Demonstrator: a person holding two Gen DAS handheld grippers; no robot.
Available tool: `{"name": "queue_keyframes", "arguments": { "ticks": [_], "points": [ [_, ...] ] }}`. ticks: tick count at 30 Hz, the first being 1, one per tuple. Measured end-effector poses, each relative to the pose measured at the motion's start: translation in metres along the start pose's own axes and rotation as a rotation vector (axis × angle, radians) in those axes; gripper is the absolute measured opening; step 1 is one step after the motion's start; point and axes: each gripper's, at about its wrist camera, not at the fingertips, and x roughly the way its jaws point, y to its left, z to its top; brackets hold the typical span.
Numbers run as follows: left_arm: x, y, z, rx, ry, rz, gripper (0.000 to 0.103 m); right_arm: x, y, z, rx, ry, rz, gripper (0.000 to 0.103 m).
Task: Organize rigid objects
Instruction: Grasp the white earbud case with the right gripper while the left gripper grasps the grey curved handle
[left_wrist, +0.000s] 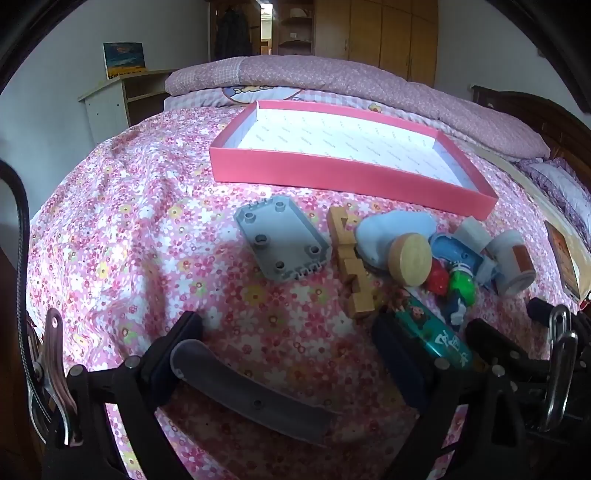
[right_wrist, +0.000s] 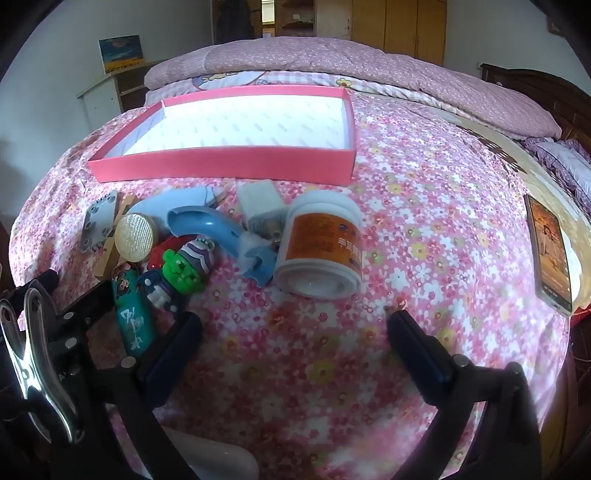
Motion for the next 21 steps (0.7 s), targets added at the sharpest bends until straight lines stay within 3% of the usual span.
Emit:
{"name": "queue_keyframes", "arguments": {
  "ticks": [8,21],
  "points": [
    [-0.001,0.007,0.004,0.012,0.016,-0.025,0.096,0.0,0.001,0.0,0.0,-0.01,0.007,0.103],
    [-0.01,0.002,0.002,0.031,0.057,-0.056,0.095,-0.015,-0.011,0.003,0.028,-0.059,0.091,0.102]
  ]
}}
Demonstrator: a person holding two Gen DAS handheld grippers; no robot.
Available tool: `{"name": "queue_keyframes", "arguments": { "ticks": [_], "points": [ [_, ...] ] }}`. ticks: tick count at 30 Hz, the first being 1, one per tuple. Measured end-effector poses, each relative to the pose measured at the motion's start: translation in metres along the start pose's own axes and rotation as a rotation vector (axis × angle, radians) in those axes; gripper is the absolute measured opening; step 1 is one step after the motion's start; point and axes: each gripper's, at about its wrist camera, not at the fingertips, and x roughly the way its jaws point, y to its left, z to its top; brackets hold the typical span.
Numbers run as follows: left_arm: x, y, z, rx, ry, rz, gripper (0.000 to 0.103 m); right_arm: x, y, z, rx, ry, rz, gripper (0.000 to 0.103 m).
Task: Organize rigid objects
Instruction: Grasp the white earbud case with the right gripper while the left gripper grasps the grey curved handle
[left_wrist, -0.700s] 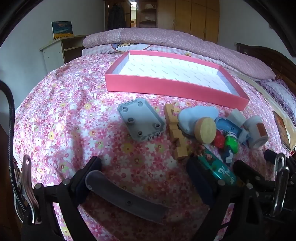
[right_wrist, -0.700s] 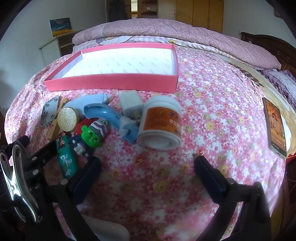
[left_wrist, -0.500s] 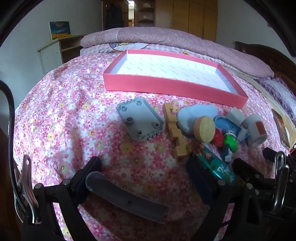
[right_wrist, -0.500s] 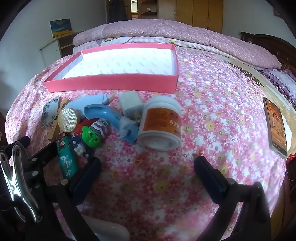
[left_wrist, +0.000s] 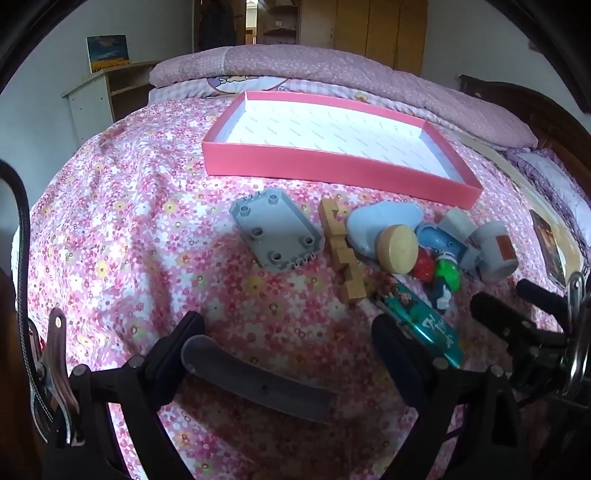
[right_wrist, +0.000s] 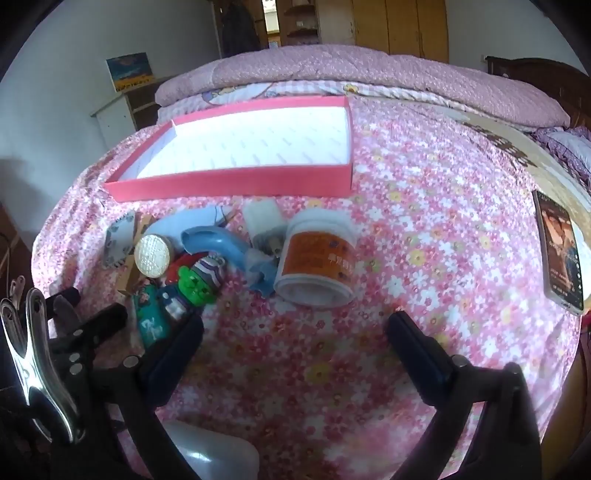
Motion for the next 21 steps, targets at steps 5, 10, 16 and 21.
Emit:
{"name": "queue_keyframes", "arguments": {
  "ticks": [5,10,16,21],
  "points": [
    [-0.007,0.005,-0.001,-0.005,0.003,-0.026,0.095,-0.011,-0.001,0.003,-0.024,-0.031,0.011,0.102],
    [-0.017,0.007,-0.002,0.003,-0.009,-0.037,0.094,-0.022,-0.002,0.001,-0.047,-0.026,0.031,0.102],
    [-0.028,0.006,-0.004,0.026,-0.018,-0.051,0.094,-0.035,0.001,-0.009,-0.065,0.024,0.072,0.101],
    [-0.034,0.006,-0.006,0.036,-0.018,-0.045,0.094,-0.043,0.006,-0.023,-0.079,0.078,0.1,0.101]
  ]
}}
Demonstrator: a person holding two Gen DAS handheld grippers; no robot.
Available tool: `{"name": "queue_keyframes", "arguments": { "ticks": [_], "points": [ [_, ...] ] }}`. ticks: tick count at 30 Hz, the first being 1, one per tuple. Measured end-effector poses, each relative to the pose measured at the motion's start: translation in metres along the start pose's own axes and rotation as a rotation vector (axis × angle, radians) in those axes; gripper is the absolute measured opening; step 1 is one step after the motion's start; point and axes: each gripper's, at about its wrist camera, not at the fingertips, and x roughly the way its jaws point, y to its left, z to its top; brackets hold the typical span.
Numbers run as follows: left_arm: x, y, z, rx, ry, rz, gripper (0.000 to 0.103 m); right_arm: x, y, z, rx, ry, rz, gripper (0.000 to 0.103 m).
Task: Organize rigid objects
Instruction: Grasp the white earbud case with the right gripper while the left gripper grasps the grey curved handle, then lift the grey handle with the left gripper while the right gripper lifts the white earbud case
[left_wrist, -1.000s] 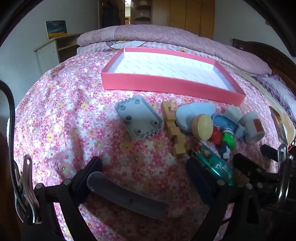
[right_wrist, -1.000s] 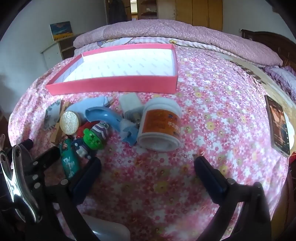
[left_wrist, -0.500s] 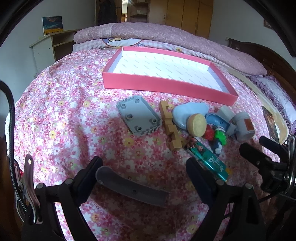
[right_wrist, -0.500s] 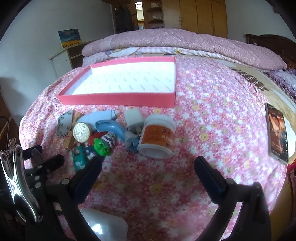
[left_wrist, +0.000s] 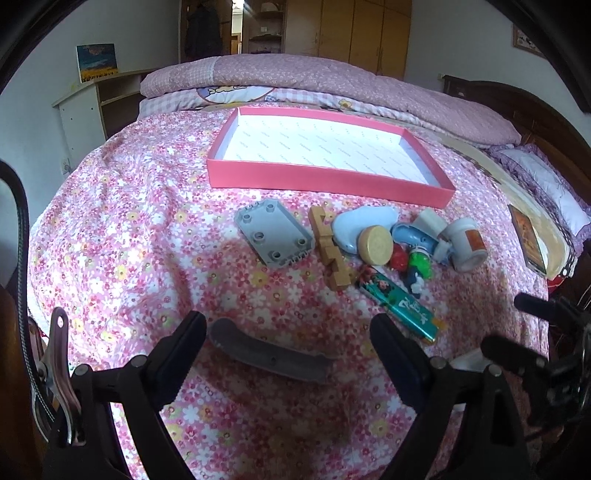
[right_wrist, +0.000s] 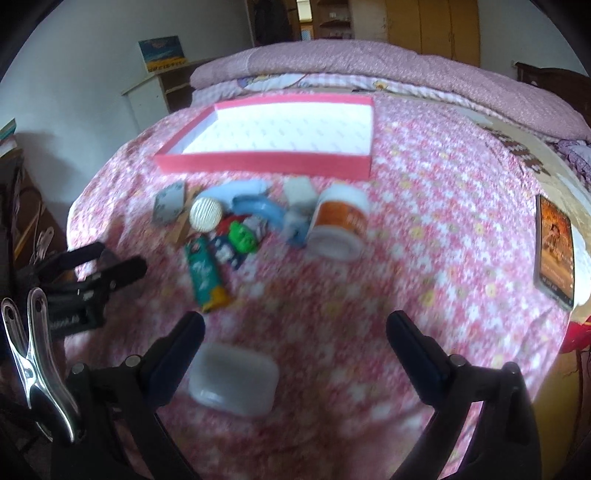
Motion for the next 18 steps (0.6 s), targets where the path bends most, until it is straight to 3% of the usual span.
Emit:
{"name": "queue_keyframes", "arguments": {
  "ticks": [18],
  "points": [
    [-0.012,0.01,-0.012,-0.017,0.017,-0.006,0.093,0.005,0.022,-0.028,-0.069,0.116,0.042,0.09]
  ]
}}
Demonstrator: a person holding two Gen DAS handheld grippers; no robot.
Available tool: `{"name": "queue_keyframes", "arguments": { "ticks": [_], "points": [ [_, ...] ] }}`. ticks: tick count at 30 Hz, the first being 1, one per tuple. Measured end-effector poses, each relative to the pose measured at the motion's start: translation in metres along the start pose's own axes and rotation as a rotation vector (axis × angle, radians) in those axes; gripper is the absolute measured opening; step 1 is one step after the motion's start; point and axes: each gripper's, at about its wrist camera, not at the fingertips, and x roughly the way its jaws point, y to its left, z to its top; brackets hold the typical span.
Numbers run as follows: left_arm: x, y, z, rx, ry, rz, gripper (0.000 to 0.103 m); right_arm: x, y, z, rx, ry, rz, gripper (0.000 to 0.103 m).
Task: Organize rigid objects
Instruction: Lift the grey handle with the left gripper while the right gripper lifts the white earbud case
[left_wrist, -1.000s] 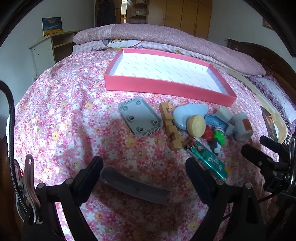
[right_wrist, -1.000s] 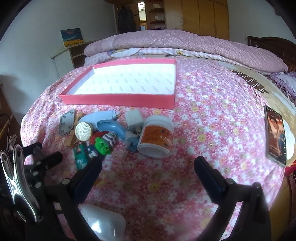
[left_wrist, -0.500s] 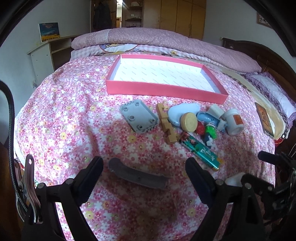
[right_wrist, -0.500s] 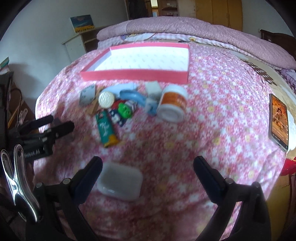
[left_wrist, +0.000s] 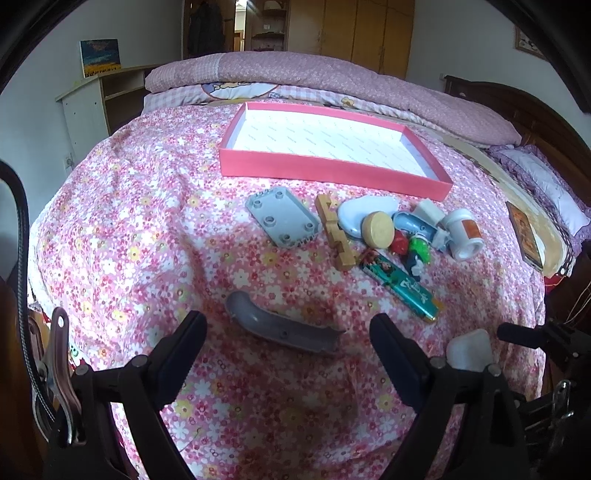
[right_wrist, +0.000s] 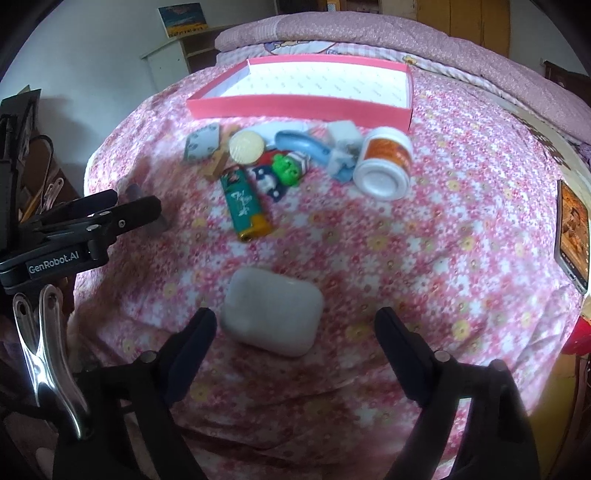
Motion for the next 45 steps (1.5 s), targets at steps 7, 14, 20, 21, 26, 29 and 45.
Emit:
{"name": "queue_keyframes", "arguments": {
  "ticks": [7,14,20,21,26,29,45],
  "points": [
    [-0.002,0.008,-0.004,-0.013,-0.003,-0.005,0.093,0.009,0.003,0.001,-0.017,0.035,0.001,0.088],
    [-0.007,0.023,-0.007,-0.048,-0.017,-0.004,0.093,0.008,0.012,-0.001,-0.066,0.014,-0.052,0.062],
    [-0.007,0.016,-0.007,-0.004,-0.023,-0.019,0.093,0.004,0.006,0.0,-0.043,-0.004,-0.031,0.062],
    [-0.006,0.013,-0.007,0.013,-0.024,-0.024,0.093,0.001,0.004,0.0,-0.038,-0.012,-0.03,0.062],
    [0.005,-0.001,-0.008,0.093,-0.015,-0.029,0.093,-0.004,-0.002,0.005,-0.024,-0.039,-0.028,0.062],
    [0.015,-0.006,-0.009,0.13,-0.002,-0.01,0.093,-0.002,-0.002,0.008,-0.027,-0.041,-0.025,0.062],
    [0.03,-0.006,-0.008,0.179,-0.024,-0.021,0.076,0.009,-0.007,0.009,-0.014,-0.028,0.003,0.062]
  ]
}}
